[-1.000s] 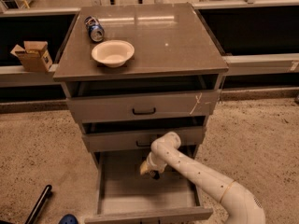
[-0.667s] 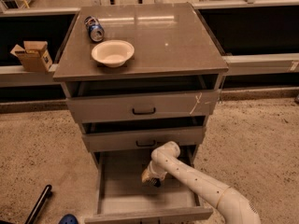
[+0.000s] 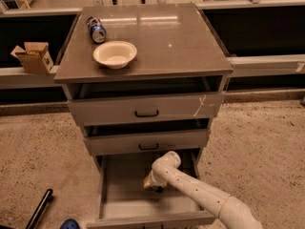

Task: Place rxbar chocolate into bottom drawer

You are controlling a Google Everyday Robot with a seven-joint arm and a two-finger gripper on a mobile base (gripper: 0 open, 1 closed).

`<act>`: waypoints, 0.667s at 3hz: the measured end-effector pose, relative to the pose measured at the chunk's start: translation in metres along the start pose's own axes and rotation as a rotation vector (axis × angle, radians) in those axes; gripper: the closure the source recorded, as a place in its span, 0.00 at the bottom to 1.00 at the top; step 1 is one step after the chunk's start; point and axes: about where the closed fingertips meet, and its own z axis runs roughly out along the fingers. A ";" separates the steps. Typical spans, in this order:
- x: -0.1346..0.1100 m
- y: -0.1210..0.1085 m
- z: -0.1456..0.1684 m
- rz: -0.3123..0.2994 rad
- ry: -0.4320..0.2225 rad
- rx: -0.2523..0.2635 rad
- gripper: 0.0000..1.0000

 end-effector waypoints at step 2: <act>0.000 0.000 0.000 0.000 0.000 0.000 0.04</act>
Offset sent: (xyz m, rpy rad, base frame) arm 0.0000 0.0000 0.0000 0.0000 0.0000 0.0000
